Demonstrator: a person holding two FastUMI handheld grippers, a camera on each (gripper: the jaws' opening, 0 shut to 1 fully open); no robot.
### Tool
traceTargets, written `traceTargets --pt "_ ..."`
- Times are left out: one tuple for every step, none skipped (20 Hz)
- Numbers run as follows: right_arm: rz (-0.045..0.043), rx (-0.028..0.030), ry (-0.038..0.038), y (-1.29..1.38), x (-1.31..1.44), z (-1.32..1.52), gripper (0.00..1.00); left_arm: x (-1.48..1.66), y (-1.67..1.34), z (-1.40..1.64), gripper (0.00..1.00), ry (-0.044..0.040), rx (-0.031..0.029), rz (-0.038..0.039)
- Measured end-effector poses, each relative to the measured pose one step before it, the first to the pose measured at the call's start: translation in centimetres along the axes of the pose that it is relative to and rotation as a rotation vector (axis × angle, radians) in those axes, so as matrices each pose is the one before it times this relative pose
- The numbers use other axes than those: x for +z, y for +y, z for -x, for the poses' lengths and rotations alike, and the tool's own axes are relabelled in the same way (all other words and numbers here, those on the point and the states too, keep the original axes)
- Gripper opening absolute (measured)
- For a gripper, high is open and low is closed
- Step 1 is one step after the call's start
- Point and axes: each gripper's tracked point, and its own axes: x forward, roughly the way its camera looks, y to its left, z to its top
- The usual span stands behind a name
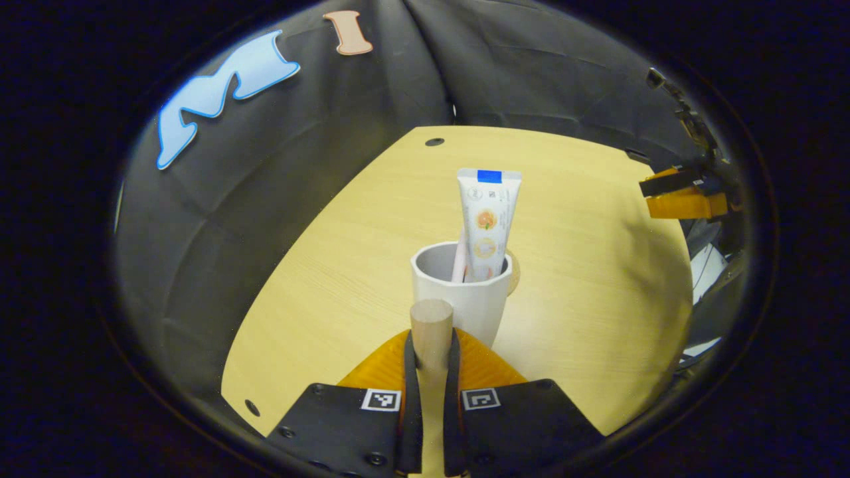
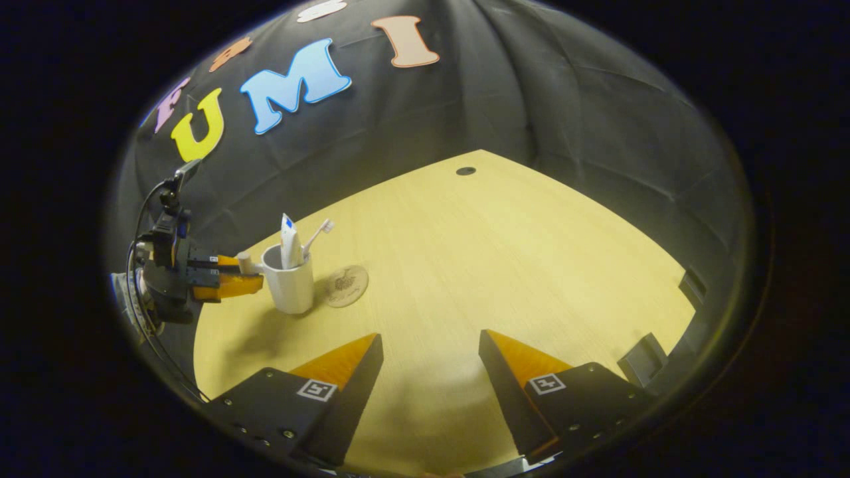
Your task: Put the toothbrush and toothpaste on the desktop into the cup, then pick up the cup and place it on the coaster on the desktop.
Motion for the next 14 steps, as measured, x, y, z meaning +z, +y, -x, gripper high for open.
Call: traceTargets --pt "0.00005 -0.00037 0.00416 -0.086 -0.204 -0.024 0.89 0.45 -0.011 -0.082 0.19 -0.01497 0.00853 0.00865" --pt "0.00222 -0.00039 0.00392 -0.012 -0.246 0.053 0.89 0.591 0.195 -0.163 0.19 -0.01393 0.00855 0.01156" --pt "0.00378 -0.00166 0.00455 -0.186 -0.266 0.045 0.89 0.516 -0.097 -0.232 0.19 -0.02232 0.00695 0.01022" --pt "0.00649 -0.0002 0.00567 -0.089 -0.274 0.124 0.89 0.369 0.157 -0.202 0.19 -0.01258 0.00476 0.01195" --pt "0.00941 -0.0007 0.00828 -0.032 -0.454 0.037 0.89 0.216 -0.005 -0.238 0.19 -0.01649 0.00744 0.01724" --pt "0.0096 -0.00103 0.00933 0.04 -0.425 0.022 0.89 0.196 0.117 -0.066 0.19 -0.01862 0.00598 0.02007" --pt "0.00732 -0.00264 0.00848 -0.054 -0.423 0.086 0.89 -0.215 -0.14 -0.012 0.19 -0.01411 0.00787 0.02072" --pt "0.00205 -0.00038 0.00979 0.023 -0.426 0.064 0.89 0.009 0.065 0.134 0.27 -0.0136 0.00534 0.01699" --pt "-0.0003 0.00165 0.01288 0.12 -0.52 0.023 0.89 0.034 0.051 0.057 0.19 -0.0128 0.00552 0.01451" --pt "-0.00091 0.00147 0.01076 0.231 -0.397 -0.063 0.89 0.291 0.044 0.136 0.19 -0.01843 0.00767 0.00738" --pt "-0.0006 0.00322 0.0079 0.205 -0.306 0.069 0.89 0.363 -0.128 0.127 0.19 -0.01294 0.00354 0.00785" --pt "0.00439 0.00175 0.0001 0.257 -0.058 0.031 0.89 0.377 -0.055 0.18 0.19 -0.01256 0.0001 0.00204" --pt "0.00864 0.00032 -0.00228 0.157 -0.039 0.068 0.89 0.375 0.07 0.011 0.26 -0.00712 0.00105 -0.00121" --pt "0.00758 0.0011 -0.00267 0.22 0.163 -0.019 0.89 0.389 -0.12 -0.034 0.19 -0.00988 -0.00412 -0.00085"
